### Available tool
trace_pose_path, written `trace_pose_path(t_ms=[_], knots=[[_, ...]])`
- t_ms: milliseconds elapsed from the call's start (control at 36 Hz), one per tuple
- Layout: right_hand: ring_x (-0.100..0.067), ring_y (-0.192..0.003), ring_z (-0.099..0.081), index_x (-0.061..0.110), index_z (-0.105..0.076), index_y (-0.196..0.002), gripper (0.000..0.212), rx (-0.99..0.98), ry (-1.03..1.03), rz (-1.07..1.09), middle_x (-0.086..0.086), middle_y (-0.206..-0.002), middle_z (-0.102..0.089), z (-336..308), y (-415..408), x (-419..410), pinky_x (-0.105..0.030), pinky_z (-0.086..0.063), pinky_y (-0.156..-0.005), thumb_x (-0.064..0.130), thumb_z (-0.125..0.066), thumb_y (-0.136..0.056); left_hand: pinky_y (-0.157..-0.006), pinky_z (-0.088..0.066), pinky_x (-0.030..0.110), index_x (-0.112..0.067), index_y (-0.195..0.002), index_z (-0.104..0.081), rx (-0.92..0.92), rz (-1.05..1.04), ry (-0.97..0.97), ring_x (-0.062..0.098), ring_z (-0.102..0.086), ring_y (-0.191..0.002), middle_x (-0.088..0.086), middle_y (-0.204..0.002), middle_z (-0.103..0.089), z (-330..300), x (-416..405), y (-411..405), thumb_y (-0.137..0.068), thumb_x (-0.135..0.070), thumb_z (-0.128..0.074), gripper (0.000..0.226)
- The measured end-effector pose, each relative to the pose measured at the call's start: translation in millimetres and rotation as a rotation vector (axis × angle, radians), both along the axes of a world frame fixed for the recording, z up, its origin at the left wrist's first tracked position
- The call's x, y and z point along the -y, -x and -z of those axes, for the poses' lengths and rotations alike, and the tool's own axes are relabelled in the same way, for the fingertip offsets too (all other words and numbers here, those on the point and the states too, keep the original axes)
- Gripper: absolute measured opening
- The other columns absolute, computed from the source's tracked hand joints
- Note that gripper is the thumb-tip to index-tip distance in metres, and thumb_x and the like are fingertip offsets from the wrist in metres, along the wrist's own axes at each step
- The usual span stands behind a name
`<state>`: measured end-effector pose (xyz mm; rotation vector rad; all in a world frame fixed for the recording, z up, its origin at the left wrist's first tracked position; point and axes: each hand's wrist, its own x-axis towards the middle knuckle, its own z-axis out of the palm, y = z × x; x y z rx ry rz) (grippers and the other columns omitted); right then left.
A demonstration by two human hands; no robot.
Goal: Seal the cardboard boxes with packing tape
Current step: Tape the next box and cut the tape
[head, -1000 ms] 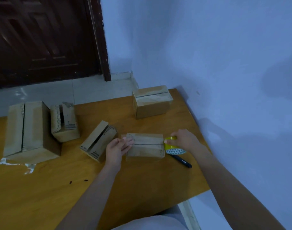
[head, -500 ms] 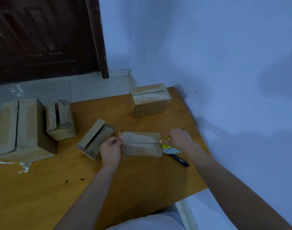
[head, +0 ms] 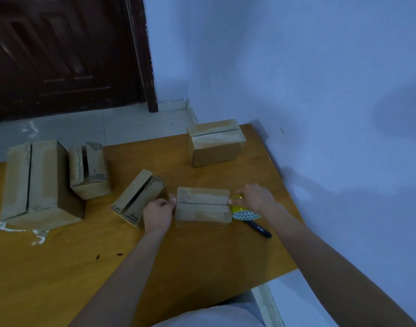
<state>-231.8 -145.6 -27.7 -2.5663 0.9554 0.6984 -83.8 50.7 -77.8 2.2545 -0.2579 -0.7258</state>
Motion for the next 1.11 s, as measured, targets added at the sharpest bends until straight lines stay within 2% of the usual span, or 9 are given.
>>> trace_pose_path(t_ms=[306,500,611,694,750,806,889,972,1111], knots=[[-0.021,-0.097,-0.061,0.02,-0.056,-0.128,0.053,0.007,0.001,-0.008,-0.005,-0.11,-0.065,2.7,-0.2,0.1,-0.031,-0.045,-0.076,0.057,-0.047,-0.091,-0.062,-0.041,0.031,-0.01,-0.067,-0.057,-0.3,-0.093,-0.022,0.023,-0.053,-0.061,0.007,-0.064,-0.057,6.2,4.4,-3.3,-0.095,-0.04,-0.053,0.042],[-0.021,-0.095,-0.062,0.017,-0.054,-0.131,0.054,0.036,0.022,-0.013,-0.007,-0.11,-0.066,5.1,0.3,-2.9,-0.03,-0.046,-0.073,0.054,-0.048,-0.092,-0.054,-0.033,0.027,-0.003,-0.117,-0.063,-0.51,-0.239,0.14,0.02,-0.045,-0.068,0.019,-0.103,-0.063,5.4,12.5,8.0,-0.097,-0.028,-0.049,0.034],[-0.022,-0.085,-0.061,0.02,-0.064,-0.108,0.038,0.075,-0.018,0.015,-0.001,-0.087,-0.065,5.7,3.1,-3.6,-0.027,-0.043,-0.061,0.051,-0.05,-0.092,-0.061,-0.039,0.025,-0.004,-0.121,-0.059,-0.568,-0.279,0.126,0.011,-0.04,-0.061,0.002,-0.079,-0.051,11.2,17.5,6.8,-0.099,-0.033,-0.046,0.039],[-0.015,-0.073,-0.053,0.016,-0.066,-0.105,0.04,0.116,-0.025,0.047,0.005,-0.073,-0.052,8.1,5.3,-5.1,-0.026,-0.038,-0.056,0.051,-0.051,-0.091,-0.071,-0.04,0.035,-0.007,-0.097,-0.06,-0.543,-0.271,0.047,0.022,-0.047,-0.07,0.009,-0.081,-0.051,17.9,18.6,4.8,-0.098,-0.042,-0.045,0.038],[-0.012,-0.068,-0.05,0.015,-0.065,-0.109,0.041,0.14,-0.04,0.055,0.006,-0.072,-0.051,8.6,6.4,-6.5,-0.025,-0.038,-0.055,0.05,-0.052,-0.091,-0.077,-0.041,0.037,0.0,-0.111,-0.061,-0.524,-0.28,0.046,0.036,-0.055,-0.093,0.019,-0.095,-0.059,21.6,17.6,1.0,-0.098,-0.038,-0.047,0.042],[-0.008,-0.06,-0.045,0.021,-0.064,-0.09,0.031,0.15,-0.084,0.09,0.009,-0.065,-0.046,9.3,8.4,-9.0,-0.023,-0.033,-0.05,0.05,-0.053,-0.091,-0.09,-0.043,0.04,0.003,-0.128,-0.053,-0.441,-0.274,0.059,0.039,-0.051,-0.119,0.024,-0.127,-0.055,22.9,18.3,-2.4,-0.1,-0.028,-0.045,0.043],[-0.005,-0.054,-0.04,0.032,-0.04,-0.06,0.037,0.198,-0.137,0.168,0.008,-0.061,-0.042,9.7,14.0,-18.9,-0.022,-0.029,-0.047,0.048,-0.055,-0.091,-0.086,-0.041,0.042,0.003,-0.124,-0.053,-0.183,-0.248,-0.033,0.04,-0.053,-0.11,0.024,-0.121,-0.056,13.3,16.0,0.4,-0.104,-0.027,-0.034,0.041],[-0.009,-0.055,-0.041,0.03,-0.052,-0.067,0.03,0.262,-0.156,0.225,0.006,-0.062,-0.045,16.7,22.7,-30.6,-0.024,-0.027,-0.048,0.048,-0.054,-0.091,-0.076,-0.044,0.042,0.002,-0.111,-0.053,0.052,-0.113,0.005,0.036,-0.053,-0.091,0.021,-0.105,-0.055,2.5,12.5,11.0,-0.103,-0.028,-0.031,0.038],[-0.021,-0.064,-0.052,0.011,-0.052,-0.068,0.043,0.377,-0.334,0.365,0.0,-0.066,-0.046,24.5,38.9,-48.0,-0.029,-0.03,-0.059,0.044,-0.049,-0.095,-0.1,-0.038,0.046,0.001,-0.122,-0.054,0.591,0.311,-0.044,0.036,-0.045,-0.12,0.019,-0.125,-0.052,1.8,8.2,31.7,-0.098,-0.019,-0.046,0.032]])
